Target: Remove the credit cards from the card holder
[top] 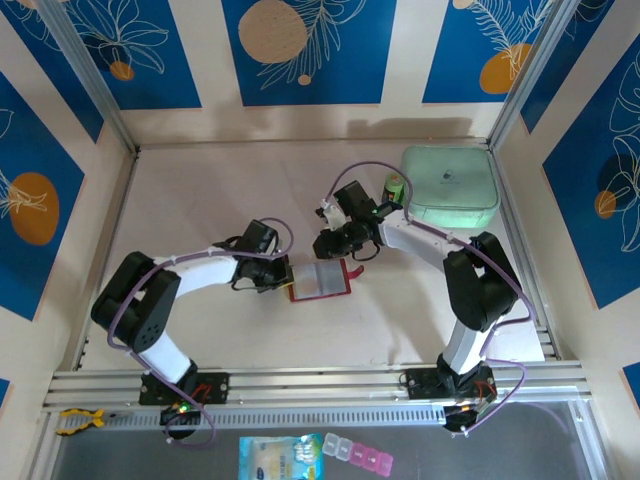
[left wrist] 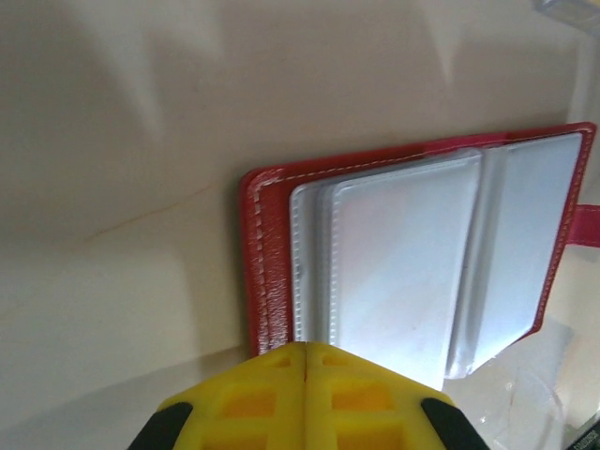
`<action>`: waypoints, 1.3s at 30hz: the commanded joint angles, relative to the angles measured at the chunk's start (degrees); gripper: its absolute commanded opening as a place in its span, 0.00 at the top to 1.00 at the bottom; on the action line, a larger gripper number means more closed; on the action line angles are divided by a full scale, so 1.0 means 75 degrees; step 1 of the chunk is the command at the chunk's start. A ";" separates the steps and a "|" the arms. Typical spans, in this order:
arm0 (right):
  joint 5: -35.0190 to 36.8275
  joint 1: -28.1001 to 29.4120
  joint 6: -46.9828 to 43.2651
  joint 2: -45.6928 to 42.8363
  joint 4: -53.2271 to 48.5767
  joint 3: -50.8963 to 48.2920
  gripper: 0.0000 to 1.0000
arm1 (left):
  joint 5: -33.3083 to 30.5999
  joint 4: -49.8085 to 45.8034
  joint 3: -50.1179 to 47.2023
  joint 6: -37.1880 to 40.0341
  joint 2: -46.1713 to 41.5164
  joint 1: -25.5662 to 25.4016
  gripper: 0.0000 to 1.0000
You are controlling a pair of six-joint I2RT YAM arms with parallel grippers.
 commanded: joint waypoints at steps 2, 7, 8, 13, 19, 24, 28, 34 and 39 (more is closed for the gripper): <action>-0.0530 0.0035 0.1410 -0.0123 0.0592 -0.0223 0.85 | 0.0167 0.0335 -0.0247 -0.0106 -0.0028 0.0073 1.00; -0.0893 -0.0004 0.2106 0.0120 0.0409 -0.0168 0.87 | 0.0198 0.0359 -0.0317 -0.0131 0.0045 0.0070 1.00; -0.0939 -0.0004 0.2220 0.0216 0.0286 -0.0113 0.87 | 0.0150 0.0318 -0.0332 -0.0114 0.0038 0.0081 1.00; -0.1204 -0.0027 0.2599 0.0559 0.0210 -0.0138 0.81 | -0.0031 0.0118 -0.0321 -0.0033 0.0043 0.0074 1.00; -0.1499 -0.0028 0.2795 0.0743 0.0496 -0.0304 0.71 | -0.0090 0.0095 -0.0323 -0.0016 0.0035 0.0071 1.00; -0.1596 -0.0030 0.2816 0.0958 0.0570 -0.0314 0.64 | -0.0243 -0.0027 -0.0254 0.0053 0.0035 0.0083 1.00; -0.1644 0.0029 0.2815 0.1127 0.0631 -0.0293 0.65 | -0.0289 -0.0137 -0.0180 0.0118 0.0070 0.0094 1.00; -0.1692 0.0170 0.2830 0.1341 0.0737 -0.0264 0.65 | -0.0261 -0.0129 -0.0186 0.0121 0.0070 0.0108 1.00; -0.1651 0.0242 0.2796 0.1543 0.0716 -0.0151 0.65 | -0.0278 -0.0159 -0.0155 0.0155 0.0137 0.0128 1.00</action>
